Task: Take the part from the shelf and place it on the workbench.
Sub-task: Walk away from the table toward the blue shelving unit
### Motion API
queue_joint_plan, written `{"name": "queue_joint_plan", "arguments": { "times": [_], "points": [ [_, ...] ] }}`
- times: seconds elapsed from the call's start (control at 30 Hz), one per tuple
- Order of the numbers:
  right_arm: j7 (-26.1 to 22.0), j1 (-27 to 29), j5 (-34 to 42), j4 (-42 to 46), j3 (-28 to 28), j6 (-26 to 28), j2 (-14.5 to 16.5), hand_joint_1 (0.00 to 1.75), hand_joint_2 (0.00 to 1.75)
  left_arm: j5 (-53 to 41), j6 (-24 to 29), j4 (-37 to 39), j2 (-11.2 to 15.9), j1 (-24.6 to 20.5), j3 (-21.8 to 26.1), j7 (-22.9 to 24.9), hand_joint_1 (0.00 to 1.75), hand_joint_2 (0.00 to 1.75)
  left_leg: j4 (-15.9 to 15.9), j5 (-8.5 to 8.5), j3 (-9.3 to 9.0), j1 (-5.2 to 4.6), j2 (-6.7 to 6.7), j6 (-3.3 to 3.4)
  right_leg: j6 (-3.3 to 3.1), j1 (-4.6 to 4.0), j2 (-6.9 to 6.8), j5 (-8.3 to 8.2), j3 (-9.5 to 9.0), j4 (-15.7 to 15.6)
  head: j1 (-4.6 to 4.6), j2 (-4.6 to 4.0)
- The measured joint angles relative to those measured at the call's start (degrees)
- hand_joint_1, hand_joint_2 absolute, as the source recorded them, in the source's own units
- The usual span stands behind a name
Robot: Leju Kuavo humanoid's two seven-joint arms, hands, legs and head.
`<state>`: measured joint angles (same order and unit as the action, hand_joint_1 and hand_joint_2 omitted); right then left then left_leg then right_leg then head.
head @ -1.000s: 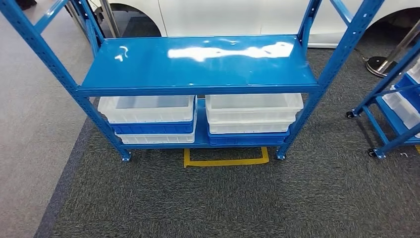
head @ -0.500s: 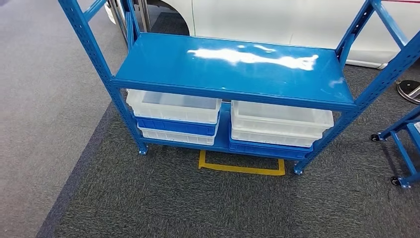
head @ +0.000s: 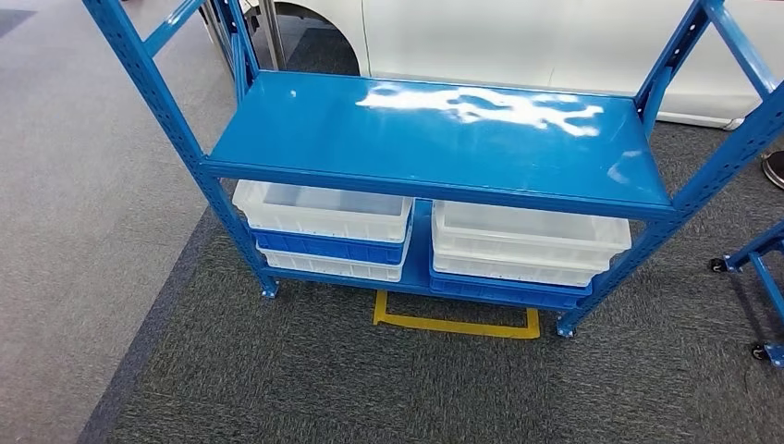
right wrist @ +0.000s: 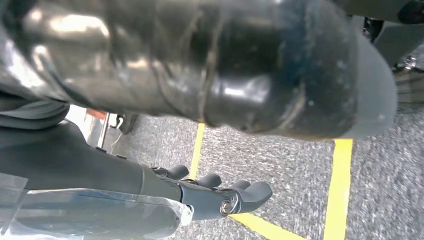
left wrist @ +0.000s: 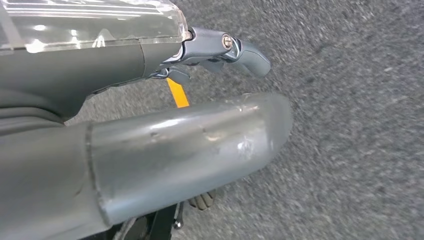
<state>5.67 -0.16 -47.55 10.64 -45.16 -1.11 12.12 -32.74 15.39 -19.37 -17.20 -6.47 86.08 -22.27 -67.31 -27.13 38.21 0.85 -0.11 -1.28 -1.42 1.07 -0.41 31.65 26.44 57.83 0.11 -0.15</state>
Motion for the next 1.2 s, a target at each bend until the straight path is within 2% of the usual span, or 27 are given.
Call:
{"name": "queue_joint_plan", "arguments": {
  "times": [0.03, 0.07, 0.1, 0.17, 0.23, 0.27, 0.3, 0.37, 0.4, 0.43, 0.47, 0.53, 0.6, 0.67, 0.73, 0.8, 0.87, 0.9, 0.93, 0.97, 1.03, 1.07, 1.1, 1.13, 1.17, 1.2],
  "points": [
    [0.0, 0.0, 0.0, 0.0, -0.1, 0.0, 0.0, 0.00, 0.00, 0.2, 0.0, -0.1, 0.0, 0.0, 0.1, 0.0, 0.00, 0.00, 3.3, 1.77, -1.32, -0.10, 0.20, 0.07, 0.32, -0.01, -0.06, 0.60, -0.61, 0.0, 0.00, 0.00],
    [0.0, 0.0, 0.0, 0.0, -0.1, 0.0, 0.0, 0.00, 0.00, 0.4, 0.0, -0.1, -0.1, 0.0, 0.1, 0.0, 0.00, 0.00, 5.9, 2.58, -2.49, -0.24, 0.35, 0.37, 0.69, -0.05, -0.10, 1.13, -1.01, 0.0, 0.02, 0.00],
    [0.0, -0.1, -0.1, 0.0, -0.1, 0.0, 0.0, 0.00, 0.00, 0.7, 0.0, -0.2, -0.2, -0.1, 0.1, 0.0, 0.00, 0.00, 7.2, 2.47, -3.15, -0.42, 0.45, 0.73, 1.05, -0.14, -0.17, 1.51, -1.29, -0.1, 0.04, 0.00],
    [0.0, -0.3, -0.1, 0.0, -0.2, 0.0, 0.0, 0.00, 0.00, 1.2, 0.1, -0.4, -0.4, -0.2, 0.1, 0.1, 0.00, 0.00, 7.9, 1.47, -3.85, -0.56, 0.27, 1.74, 1.77, -0.24, -0.24, 1.57, -1.78, -0.1, 0.09, 0.00],
    [0.1, -0.5, -0.3, 0.0, -0.2, 0.0, 0.0, 0.00, 0.00, 1.8, 0.3, -0.5, -0.5, -0.2, 0.2, 0.4, 0.00, 0.00, 8.5, 1.14, -4.82, -0.37, 0.09, 2.52, 2.27, -0.16, -0.21, 1.42, -1.65, 1.6, 0.12, 0.00],
    [0.1, -0.5, -0.4, 0.0, -0.3, 0.0, 0.0, 0.00, 0.00, 2.0, 0.5, -0.5, -0.5, -0.2, 0.2, 0.4, 0.00, 0.00, 8.7, 1.01, -5.39, -0.30, 0.05, 2.85, 2.41, -0.10, -0.17, 1.77, -0.55, 3.8, 0.14, 0.00],
    [0.1, -0.5, -0.5, 0.0, -0.4, 0.0, 0.0, 0.00, 0.00, 2.2, 0.7, -0.6, -0.5, -0.2, 0.2, 0.5, 0.00, 0.00, 9.0, 0.78, -5.85, -0.27, 0.05, 3.16, 2.52, -0.08, -0.10, 2.67, 1.35, 6.9, 0.16, 0.00],
    [0.1, -0.5, -0.6, 0.0, -0.5, 0.0, 0.0, 0.00, 0.00, 2.6, 0.8, -0.6, -0.6, -0.2, 0.2, 0.5, 0.00, 0.00, 9.0, 0.19, -6.45, -0.43, -0.07, 3.63, 2.69, -0.14, -0.01, 5.59, 6.40, 13.6, 0.17, 0.00],
    [0.1, -0.5, -0.6, 0.0, -0.6, 0.0, 0.0, 0.00, 0.00, 2.8, 0.8, -0.6, -0.6, -0.2, 0.2, 0.6, 0.00, 0.00, 9.0, -0.17, -6.82, -0.55, -0.19, 3.75, 2.70, -0.18, 0.02, 6.55, 8.47, 15.6, 0.17, 0.00],
    [0.1, -0.5, -0.7, 0.0, -0.6, 0.0, 0.0, 0.00, 0.00, 3.1, 0.8, -0.6, -0.6, -0.2, 0.2, 0.6, 0.00, 0.00, 9.0, -0.57, -7.33, -0.69, -0.35, 3.78, 2.56, -0.26, 0.05, 6.21, 9.72, 15.7, 0.17, 0.00],
    [0.1, -0.4, -0.7, 0.0, -0.7, 0.0, 0.0, 0.00, 0.00, 3.3, 0.8, -0.6, -0.6, -0.2, 0.2, 0.7, 0.00, 0.00, 9.1, -0.99, -7.94, -0.84, -0.51, 3.76, 2.21, -0.40, 0.09, 4.38, 10.07, 14.1, 0.17, 0.00],
    [0.1, -0.1, -0.7, 0.0, -0.7, 0.0, -0.1, 0.00, 0.00, 3.7, 0.8, -0.8, -0.8, -0.1, 0.2, 0.8, 0.00, 0.00, 9.1, -1.82, -9.07, -1.06, -0.68, 3.67, 0.96, -0.94, 0.21, -1.69, 9.11, 7.8, 0.17, 0.00],
    [0.1, -0.1, -0.8, 0.0, -0.9, -0.1, -0.2, 0.00, 0.00, 4.1, 0.8, -0.9, -0.9, -0.1, 0.2, 0.9, 0.00, 0.00, 9.1, -2.48, -9.44, -1.18, -0.82, 3.28, -0.03, -1.55, 0.39, -4.41, 8.53, 3.4, 0.21, 0.00],
    [0.1, -0.1, -0.9, 0.0, -1.0, -0.3, -0.3, 0.00, 0.87, 4.7, 0.8, -1.0, -1.1, -0.2, 0.2, 1.0, 0.00, 0.00, 8.8, -2.61, -9.70, -1.28, -0.89, 2.68, -0.30, -1.78, 0.52, -4.58, 8.55, 2.4, 0.27, 0.00],
    [0.0, -0.1, -0.9, 0.0, -1.1, -0.6, -0.2, 0.00, 1.75, 5.3, 0.9, -1.2, -1.1, -0.2, 0.2, 1.0, 0.00, 0.00, 7.9, -3.10, -9.88, -1.26, -0.77, 2.10, -0.49, -1.40, 0.50, -5.39, 7.78, 1.8, 0.30, 0.00],
    [0.0, -0.1, -0.6, 0.0, -1.4, -0.7, -0.1, 0.00, 1.75, 5.9, 1.0, -1.4, -1.2, -0.3, 0.1, 1.1, 0.00, 0.00, 4.3, -5.58, -8.29, -1.05, -0.53, 1.36, -0.74, -0.97, 0.51, -5.45, 7.12, 1.3, 0.27, 0.00],
    [0.0, -0.2, -0.2, 0.0, -1.8, -0.7, -0.1, 0.00, 0.87, 6.5, 1.1, -1.5, -1.2, -0.4, 0.1, 1.2, 0.00, 0.00, -2.0, -8.83, -4.98, -0.62, -0.36, 0.56, -0.88, -0.86, 0.78, -5.36, 7.03, 1.2, 0.22, 0.00],
    [0.0, -0.3, -0.1, 0.0, -2.0, -0.8, -0.1, 0.00, 0.44, 6.8, 1.2, -1.5, -1.2, -0.3, 0.1, 1.2, 0.00, 0.00, -4.3, -9.68, -3.53, -0.37, -0.33, 0.27, -0.86, -0.82, 1.02, -5.30, 7.01, 1.3, 0.21, 0.00],
    [0.0, -0.3, 0.0, 0.0, -2.1, -0.8, -0.1, 0.00, 0.00, 7.0, 1.2, -1.5, -1.2, -0.3, 0.1, 1.2, 0.00, 0.00, -5.2, -9.53, -2.75, -0.16, -0.31, 0.01, -0.80, -0.75, 1.36, -5.23, 6.95, 1.3, 0.21, 0.00],
    [0.0, -0.3, 0.0, 0.0, -2.3, -0.7, -0.1, 0.00, 0.00, 7.2, 1.4, -1.6, -1.2, -0.2, 0.1, 1.2, 0.00, 0.00, -4.3, -8.31, -2.85, 0.04, -0.33, -0.19, -0.69, -0.65, 1.82, -5.14, 6.84, 1.3, 0.21, 0.00],
    [0.0, -0.3, -0.2, 0.0, -2.5, -0.5, 0.0, 0.00, 0.00, 7.6, 1.6, -1.6, -1.2, -0.1, 0.1, 1.2, 0.00, 0.00, 2.2, -3.90, -5.27, 0.32, -0.38, -0.41, -0.35, -0.41, 2.44, -4.93, 6.62, 1.5, 0.20, 0.00],
    [0.0, -0.3, -0.4, 0.0, -2.6, -0.3, 0.0, 0.00, 0.00, 7.9, 1.7, -1.6, -1.2, -0.1, 0.1, 1.2, 0.00, 0.00, 5.5, -2.70, -6.39, 0.34, -0.38, -0.33, -0.11, -0.35, 2.70, -4.86, 6.61, 1.7, 0.20, 0.00],
    [0.0, -0.3, -0.7, 0.0, -2.6, -0.1, 0.0, 0.00, 0.00, 8.1, 1.8, -1.6, -1.2, -0.2, 0.0, 1.3, 0.00, 0.00, 7.7, -2.12, -7.07, 0.27, -0.37, -0.08, 0.23, -0.35, 2.82, -4.81, 6.72, 1.9, 0.20, 0.00],
    [0.0, -0.2, -0.9, 0.0, -2.6, 0.0, 0.0, 0.00, 0.00, 8.3, 1.8, -1.7, -1.2, -0.3, 0.0, 1.3, 0.00, 0.00, 8.6, -2.05, -7.20, 0.14, -0.38, 0.31, 0.62, -0.38, 2.97, -4.75, 6.82, 1.9, 0.21, 0.00],
    [0.0, -0.2, -1.2, 0.0, -2.6, 0.2, 0.0, 0.00, 0.00, 8.6, 1.9, -1.7, -1.2, -0.4, 0.0, 1.4, 0.00, 0.00, 8.7, -2.21, -7.09, -0.01, -0.34, 0.79, 1.06, -0.45, 3.06, -4.73, 6.86, 2.0, 0.21, 0.00],
    [0.1, -0.2, -1.4, 0.0, -2.6, 0.5, 0.0, 0.00, 0.00, 8.8, 1.9, -1.8, -1.2, -0.4, -0.1, 1.5, 0.00, 0.00, 8.7, -1.66, -7.21, -0.03, -0.31, 1.31, 1.48, -0.44, 3.04, -4.65, 6.85, 1.9, 0.22, 0.00]
  ]
}}
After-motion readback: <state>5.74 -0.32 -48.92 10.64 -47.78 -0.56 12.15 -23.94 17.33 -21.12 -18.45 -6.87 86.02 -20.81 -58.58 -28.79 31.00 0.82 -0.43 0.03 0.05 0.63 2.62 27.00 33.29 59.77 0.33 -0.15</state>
